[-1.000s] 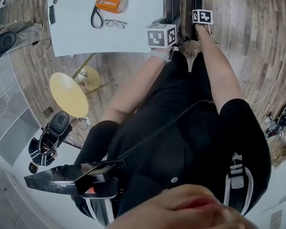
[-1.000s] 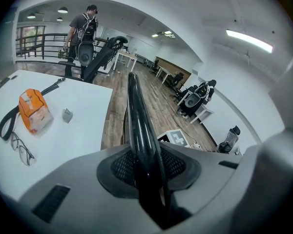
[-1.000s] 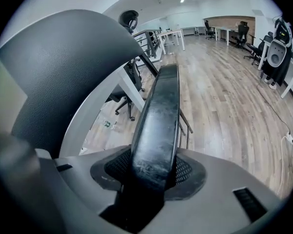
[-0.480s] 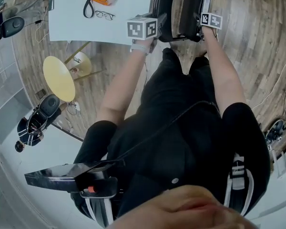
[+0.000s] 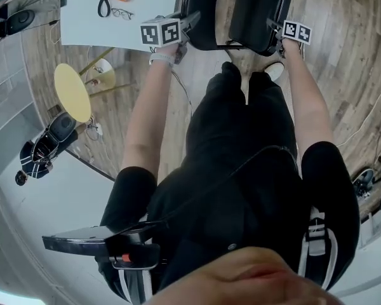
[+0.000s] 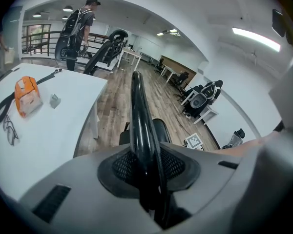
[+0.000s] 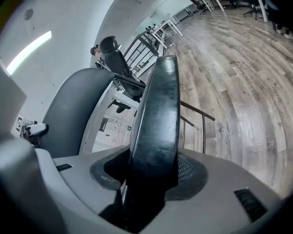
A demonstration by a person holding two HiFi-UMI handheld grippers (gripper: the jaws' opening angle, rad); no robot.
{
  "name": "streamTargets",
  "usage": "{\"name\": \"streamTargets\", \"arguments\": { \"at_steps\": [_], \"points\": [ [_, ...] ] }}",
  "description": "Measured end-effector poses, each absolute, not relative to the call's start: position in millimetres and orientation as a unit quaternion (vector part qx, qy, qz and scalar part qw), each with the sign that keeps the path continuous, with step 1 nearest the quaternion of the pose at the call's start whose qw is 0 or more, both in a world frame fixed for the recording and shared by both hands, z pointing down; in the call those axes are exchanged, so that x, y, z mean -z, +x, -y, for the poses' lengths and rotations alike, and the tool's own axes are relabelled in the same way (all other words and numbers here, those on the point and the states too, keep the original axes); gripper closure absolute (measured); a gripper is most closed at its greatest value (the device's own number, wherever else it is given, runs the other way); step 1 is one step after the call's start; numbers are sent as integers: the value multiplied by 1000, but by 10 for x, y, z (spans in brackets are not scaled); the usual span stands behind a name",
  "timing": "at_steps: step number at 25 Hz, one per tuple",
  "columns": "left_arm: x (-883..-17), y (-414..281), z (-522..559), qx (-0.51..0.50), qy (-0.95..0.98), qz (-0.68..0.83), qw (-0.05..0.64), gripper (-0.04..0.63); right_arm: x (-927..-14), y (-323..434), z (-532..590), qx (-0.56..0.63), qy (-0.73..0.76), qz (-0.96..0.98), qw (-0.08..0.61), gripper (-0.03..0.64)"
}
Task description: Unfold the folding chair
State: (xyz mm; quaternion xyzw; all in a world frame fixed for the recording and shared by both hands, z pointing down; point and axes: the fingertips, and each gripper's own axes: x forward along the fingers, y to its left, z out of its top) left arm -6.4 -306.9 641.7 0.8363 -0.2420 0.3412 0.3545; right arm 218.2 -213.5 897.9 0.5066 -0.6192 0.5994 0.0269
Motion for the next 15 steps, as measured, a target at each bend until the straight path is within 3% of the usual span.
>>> {"name": "streamTargets", "arguments": {
  "at_steps": [15],
  "points": [
    [-7032,-224,3104,-308,836,208,403,503,-9815,3038,1467,-615,425,660,-76,419]
  ]
}}
